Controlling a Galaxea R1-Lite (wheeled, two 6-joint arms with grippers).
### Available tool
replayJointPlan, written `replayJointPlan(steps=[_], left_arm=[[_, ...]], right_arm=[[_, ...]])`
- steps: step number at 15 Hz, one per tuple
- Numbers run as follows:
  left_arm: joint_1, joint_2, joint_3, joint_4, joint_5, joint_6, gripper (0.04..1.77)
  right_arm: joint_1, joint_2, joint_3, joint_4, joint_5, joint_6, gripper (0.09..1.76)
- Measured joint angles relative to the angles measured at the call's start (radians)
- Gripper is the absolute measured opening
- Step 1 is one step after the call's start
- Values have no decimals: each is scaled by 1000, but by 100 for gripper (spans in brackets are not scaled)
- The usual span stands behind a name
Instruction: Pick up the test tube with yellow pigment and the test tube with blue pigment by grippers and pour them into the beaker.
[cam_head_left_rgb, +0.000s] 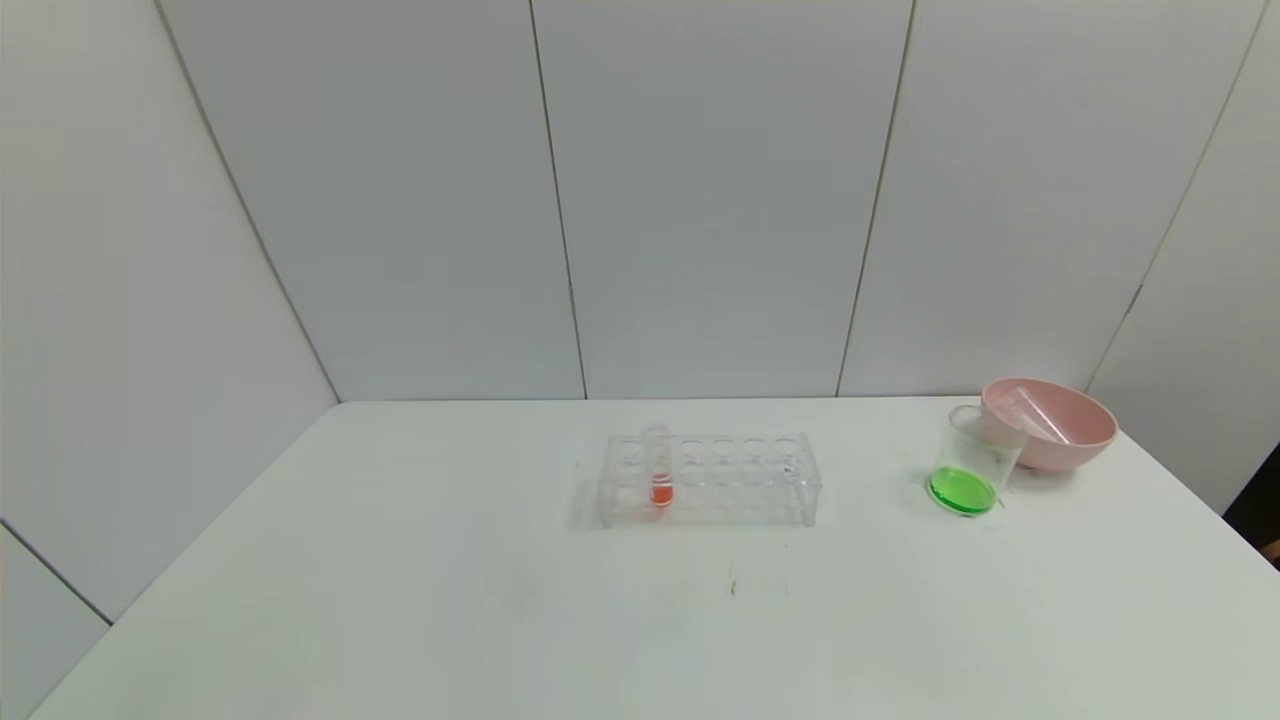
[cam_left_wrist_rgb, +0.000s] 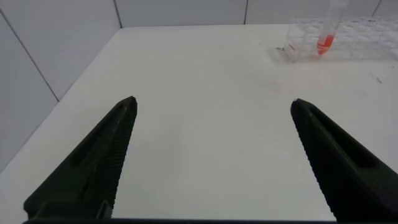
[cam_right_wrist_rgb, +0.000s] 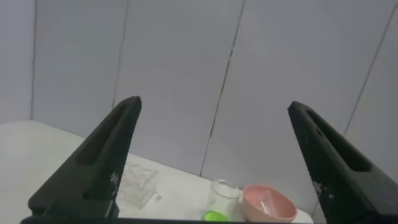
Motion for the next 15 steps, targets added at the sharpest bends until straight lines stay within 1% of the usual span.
replayJointPlan(steps=[2,4,5,6,8,9,11,12,13,15], left_arm=[[0,0,0,0,0,0,176],[0,0,0,0,0,0,176],[0,0,0,0,0,0,176],[0,0,0,0,0,0,176],[0,0,0,0,0,0,176],[0,0,0,0,0,0,176],[0,0,0,0,0,0,176],[0,0,0,0,0,0,176],[0,0,0,0,0,0,176],[0,0,0,0,0,0,176]], right_arm=[[52,-153,22,155,-26,-36,170],[85,-290,22,369,-44,-65,170],[94,-341,29,429,-82,-72,170],[100,-376,46,438,-134,-74,170],[105,-417,116,461,-189,-82,170],[106,-428,150,513,-211,-87,170],[106,-439,177,691,-299,-100,170],[106,-442,182,784,-324,-100,170],[106,-443,182,848,-339,-78,170],[107,-444,181,830,-347,-64,170]])
